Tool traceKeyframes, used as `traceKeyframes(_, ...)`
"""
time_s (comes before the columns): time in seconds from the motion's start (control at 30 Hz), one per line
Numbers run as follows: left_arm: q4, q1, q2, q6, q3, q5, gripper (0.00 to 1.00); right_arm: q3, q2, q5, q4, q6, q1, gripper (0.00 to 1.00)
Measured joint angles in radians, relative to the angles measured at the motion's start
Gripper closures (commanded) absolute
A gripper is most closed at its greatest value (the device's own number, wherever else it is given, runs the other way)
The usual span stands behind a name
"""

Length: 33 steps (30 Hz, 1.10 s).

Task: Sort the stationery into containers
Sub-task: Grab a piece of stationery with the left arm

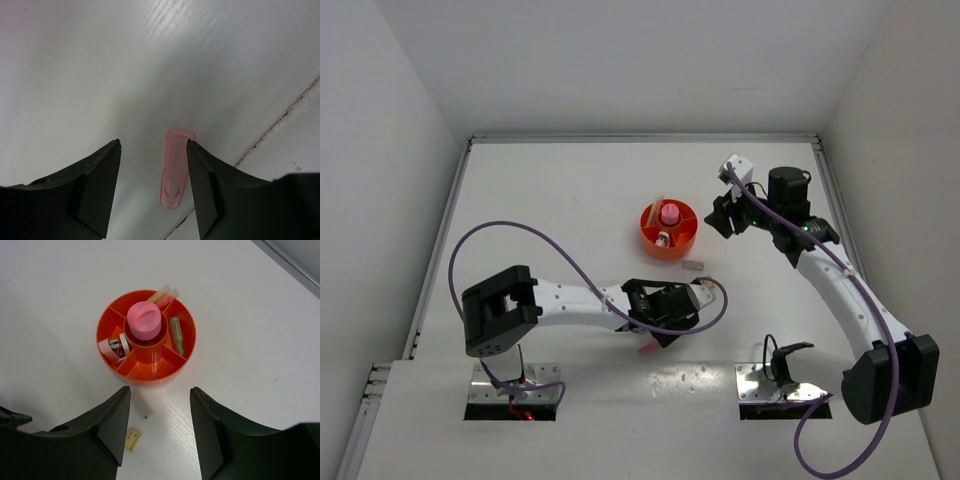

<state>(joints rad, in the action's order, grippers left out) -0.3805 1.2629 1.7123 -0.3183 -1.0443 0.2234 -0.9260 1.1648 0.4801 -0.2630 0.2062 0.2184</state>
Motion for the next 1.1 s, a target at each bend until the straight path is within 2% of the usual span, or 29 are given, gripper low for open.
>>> traceKeyframes(0.57,-0.029,0.000,0.054,0.004,0.001,-0.095,0.37,0.000,-0.016,0.006,-0.001,0.001,-0.005,0.48)
traceKeyframes(0.7,-0.032,0.000,0.064,0.006,0.002,-0.107,0.45,0.000,-0.016,0.006,-0.001,0.001,-0.007,0.48)
traceKeyframes(0.83,-0.029,0.000,0.068,0.011,0.002,-0.121,0.65,0.000,-0.018,0.006,0.000,0.001,-0.007,0.48)
traceKeyframes(1.0,-0.036,0.000,0.070,0.020,-0.003,-0.128,0.76,0.001,-0.027,0.006,0.000,0.000,-0.008,0.48)
traceKeyframes(1.07,-0.048,0.000,0.071,0.021,-0.013,-0.120,0.84,0.002,-0.031,0.005,0.000,0.000,-0.008,0.48)
traceKeyframes(1.1,-0.056,0.000,0.071,0.021,-0.019,-0.109,0.87,0.002,-0.033,0.003,0.000,0.000,-0.007,0.43)
